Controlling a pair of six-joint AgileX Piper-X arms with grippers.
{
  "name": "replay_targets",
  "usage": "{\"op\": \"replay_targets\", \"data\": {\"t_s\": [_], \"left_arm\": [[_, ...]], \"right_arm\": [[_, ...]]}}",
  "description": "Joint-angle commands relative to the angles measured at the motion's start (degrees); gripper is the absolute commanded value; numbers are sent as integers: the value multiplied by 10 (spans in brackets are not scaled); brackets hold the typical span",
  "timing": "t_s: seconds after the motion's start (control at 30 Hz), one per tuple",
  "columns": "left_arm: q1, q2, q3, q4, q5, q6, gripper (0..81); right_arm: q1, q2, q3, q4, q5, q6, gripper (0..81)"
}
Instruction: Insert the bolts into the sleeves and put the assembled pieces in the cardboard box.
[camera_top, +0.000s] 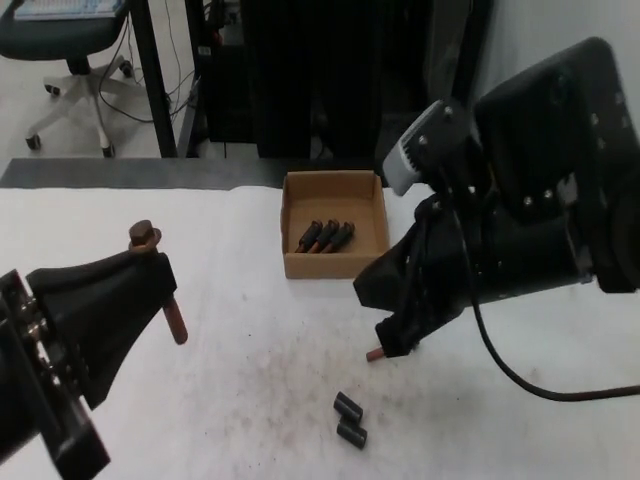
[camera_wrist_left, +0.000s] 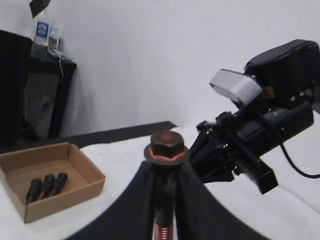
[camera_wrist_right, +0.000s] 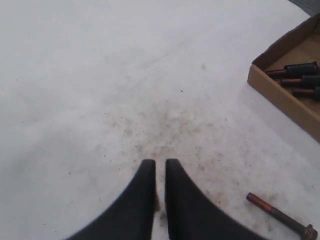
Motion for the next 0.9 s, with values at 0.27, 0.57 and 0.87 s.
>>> {"op": "replay_targets", "data": {"t_s": [0.27,0.57,0.87], "left_arm": [[1,0,3,-33,-3,-4,0],[1,0,5,-19,-3,-4,0],[1,0,7,-7,-3,-4,0]], "right_arm": [[22,103,-13,16,31,-14,302],[72,186,-35,29,84,-82,273],[75,247,-76,34,134,-140,273]]}}
